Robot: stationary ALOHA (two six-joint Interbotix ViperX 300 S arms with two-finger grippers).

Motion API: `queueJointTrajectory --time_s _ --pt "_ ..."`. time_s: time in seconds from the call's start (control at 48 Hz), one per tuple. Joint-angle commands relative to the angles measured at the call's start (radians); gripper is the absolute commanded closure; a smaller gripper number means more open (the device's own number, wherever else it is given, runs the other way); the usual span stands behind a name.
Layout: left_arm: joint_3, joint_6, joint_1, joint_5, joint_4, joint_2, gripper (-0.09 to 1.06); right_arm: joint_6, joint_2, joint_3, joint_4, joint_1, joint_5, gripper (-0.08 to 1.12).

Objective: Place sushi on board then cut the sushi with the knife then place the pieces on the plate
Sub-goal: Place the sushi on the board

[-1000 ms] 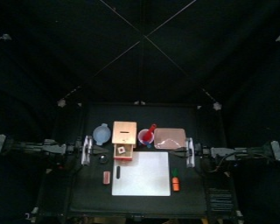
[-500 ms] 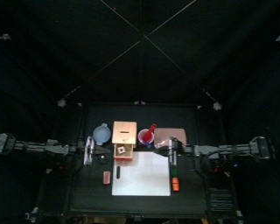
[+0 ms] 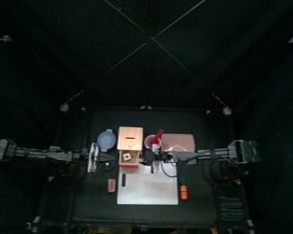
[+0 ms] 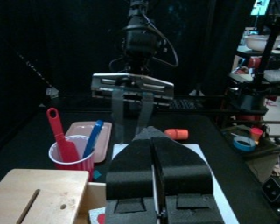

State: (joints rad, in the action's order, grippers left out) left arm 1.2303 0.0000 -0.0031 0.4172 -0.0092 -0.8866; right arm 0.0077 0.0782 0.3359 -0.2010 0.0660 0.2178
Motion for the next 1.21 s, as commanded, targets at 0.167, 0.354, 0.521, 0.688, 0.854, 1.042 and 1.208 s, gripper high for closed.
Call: queueJointTrajectory --time_s 0.167,0.354,0.521,0.688,0.854,1.042,1.208 --pt "-0.006 0.003 0.006 0.006 0.003 -0.011 0.92 -0.008 0.087 -0.172 -0.103 0.008 0.114 0.04" --pt "0.026 0.006 0.014 0.006 0.012 -0.037 0.92 -0.009 0.124 -0.204 -0.144 0.003 0.114 0.04" --pt "0.048 0.006 0.014 0.006 0.017 -0.052 0.92 -0.009 0.150 -0.224 -0.183 0.000 0.120 0.04" --pt "0.058 0.006 0.015 0.006 0.018 -0.054 0.92 -0.014 0.181 -0.255 -0.195 0.005 0.140 0.04" --pt "0.060 0.006 0.014 0.006 0.018 -0.052 0.92 -0.067 0.218 -0.288 -0.202 0.002 0.202 0.04" --pt "0.061 0.005 0.014 0.006 0.015 -0.052 0.92 -0.120 0.238 -0.322 -0.190 0.002 0.225 0.04" --pt "0.071 0.000 0.014 0.008 0.014 -0.054 0.92 -0.140 0.252 -0.337 -0.179 0.002 0.229 0.04"
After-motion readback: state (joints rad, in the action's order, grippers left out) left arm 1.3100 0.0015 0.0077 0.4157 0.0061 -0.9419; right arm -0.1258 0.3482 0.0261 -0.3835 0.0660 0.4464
